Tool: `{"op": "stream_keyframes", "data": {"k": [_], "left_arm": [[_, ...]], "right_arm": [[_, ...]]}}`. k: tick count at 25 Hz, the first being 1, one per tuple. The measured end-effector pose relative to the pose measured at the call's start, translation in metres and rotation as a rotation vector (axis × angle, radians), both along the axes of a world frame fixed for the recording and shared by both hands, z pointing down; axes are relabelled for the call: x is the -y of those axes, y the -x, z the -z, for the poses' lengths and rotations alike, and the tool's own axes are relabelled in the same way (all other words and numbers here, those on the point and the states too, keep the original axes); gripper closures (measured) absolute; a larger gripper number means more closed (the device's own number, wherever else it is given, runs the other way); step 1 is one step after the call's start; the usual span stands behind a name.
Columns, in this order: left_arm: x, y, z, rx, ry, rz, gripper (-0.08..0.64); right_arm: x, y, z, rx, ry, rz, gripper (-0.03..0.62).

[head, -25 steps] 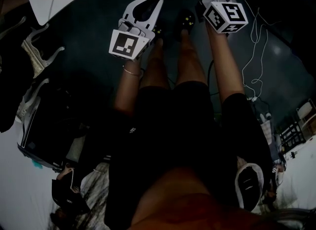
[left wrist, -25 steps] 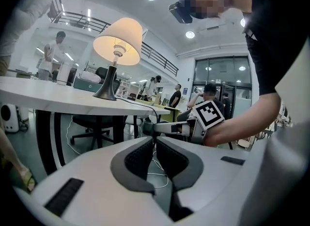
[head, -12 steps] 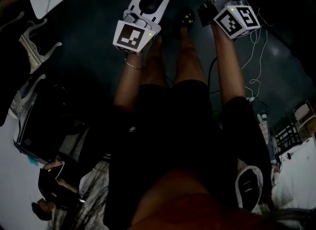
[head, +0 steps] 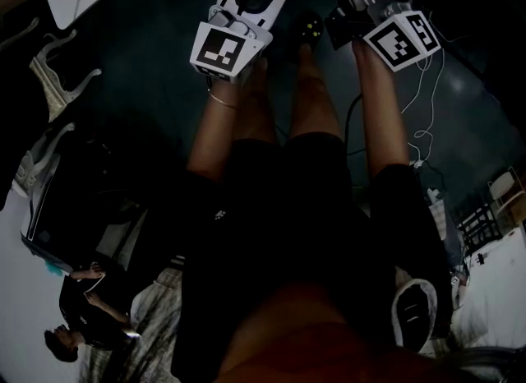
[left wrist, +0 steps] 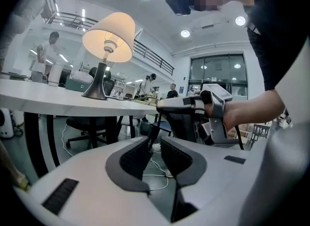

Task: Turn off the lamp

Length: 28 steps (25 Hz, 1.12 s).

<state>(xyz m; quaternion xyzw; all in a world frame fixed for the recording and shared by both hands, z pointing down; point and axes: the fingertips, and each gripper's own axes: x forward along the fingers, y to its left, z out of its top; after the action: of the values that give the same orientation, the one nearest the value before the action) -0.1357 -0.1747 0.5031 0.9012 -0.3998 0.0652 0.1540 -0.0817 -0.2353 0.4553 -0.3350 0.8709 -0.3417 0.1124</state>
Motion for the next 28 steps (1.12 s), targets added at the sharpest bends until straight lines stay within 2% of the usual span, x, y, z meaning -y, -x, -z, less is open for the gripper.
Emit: {"op": "stream_keyframes", "data": {"k": [1,8,12,16,20,25,28], "left_arm": [[0.001,-0.001,-0.002,0.012,0.0,-0.003,0.485],[0.016,-0.02,-0.004,0.021,-0.012,-0.033,0.483],[0.027,-0.029,0.002,0.01,-0.032,-0.044,0.483],[0.032,-0.039,0.006,0.008,-0.049,-0.071,0.483],[0.034,-0.041,0.011,0.0,-0.065,-0.067,0.485],[0.029,-0.047,0.009,0.074,-0.083,-0.093,0.535],[0.026,-0.05,0.009,0.104,-0.088,-0.094,0.538]], "right_arm": [[0.0,0.001,0.003,0.019,0.004,0.001,0.584],[0.0,0.003,0.017,0.099,0.018,0.014,0.584],[-0.007,0.011,0.025,0.071,-0.025,0.065,0.583],[-0.008,0.011,0.026,0.119,-0.001,0.067,0.583],[-0.011,0.01,0.024,0.125,0.013,0.065,0.583],[-0.011,0.007,0.02,0.116,0.018,0.053,0.583],[-0.011,0.005,0.019,0.083,-0.005,0.06,0.583]]}}
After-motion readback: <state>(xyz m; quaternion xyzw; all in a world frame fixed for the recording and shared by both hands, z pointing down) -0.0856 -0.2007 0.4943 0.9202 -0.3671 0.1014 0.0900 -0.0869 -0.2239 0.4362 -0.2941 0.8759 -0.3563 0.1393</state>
